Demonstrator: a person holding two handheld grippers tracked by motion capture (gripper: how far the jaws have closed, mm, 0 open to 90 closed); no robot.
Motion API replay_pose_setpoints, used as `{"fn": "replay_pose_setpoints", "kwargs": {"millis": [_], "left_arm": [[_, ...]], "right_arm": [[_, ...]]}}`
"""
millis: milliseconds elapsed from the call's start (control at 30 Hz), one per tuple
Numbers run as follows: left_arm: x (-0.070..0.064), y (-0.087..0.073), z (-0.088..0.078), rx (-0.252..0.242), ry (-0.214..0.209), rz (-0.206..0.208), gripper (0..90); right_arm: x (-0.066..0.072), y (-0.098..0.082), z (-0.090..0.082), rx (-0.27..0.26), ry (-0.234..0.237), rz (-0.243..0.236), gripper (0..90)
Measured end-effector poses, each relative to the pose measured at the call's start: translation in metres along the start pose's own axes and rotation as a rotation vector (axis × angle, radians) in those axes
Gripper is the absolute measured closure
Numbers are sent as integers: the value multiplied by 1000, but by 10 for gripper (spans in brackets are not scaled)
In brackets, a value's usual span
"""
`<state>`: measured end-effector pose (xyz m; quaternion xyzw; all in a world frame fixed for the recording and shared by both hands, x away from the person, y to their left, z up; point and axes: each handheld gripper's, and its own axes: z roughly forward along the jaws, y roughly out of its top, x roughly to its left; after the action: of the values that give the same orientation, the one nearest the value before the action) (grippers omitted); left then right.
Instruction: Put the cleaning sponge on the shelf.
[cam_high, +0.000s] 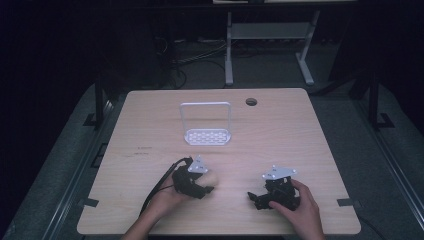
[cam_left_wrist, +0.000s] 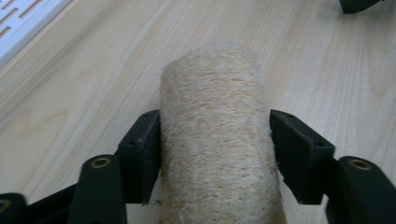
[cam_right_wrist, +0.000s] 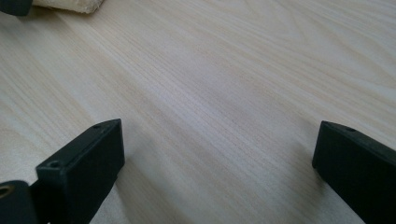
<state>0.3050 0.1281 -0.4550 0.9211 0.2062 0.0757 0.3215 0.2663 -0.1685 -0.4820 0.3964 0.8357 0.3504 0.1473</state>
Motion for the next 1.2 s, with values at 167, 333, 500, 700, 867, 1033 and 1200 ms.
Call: {"fn": "replay_pose_setpoints", "kwargs": {"millis": [167,333,500,700,867,1033,1200], "left_arm": [[0,0,0,-2,-4,-1,405],[0,0,-1,-2,-8,-1,407],[1,-1,-4,-11,-11,-13,410],[5,-3,-8,-27,-11,-29,410],[9,-4,-13,-38,-7,-41,411],[11,-4,-17,-46,-7,-51,411],[15,-3,-19,-52,0,-55,411]], "right_arm": [[0,0,0,0,0,0,18],[0,0,0,0,0,0,18],[0,0,0,0,0,0,18],[0,0,0,0,0,0,18],[0,0,0,1,0,0,18],[0,0,0,0,0,1,18],[0,0,0,0,0,1,18]]}}
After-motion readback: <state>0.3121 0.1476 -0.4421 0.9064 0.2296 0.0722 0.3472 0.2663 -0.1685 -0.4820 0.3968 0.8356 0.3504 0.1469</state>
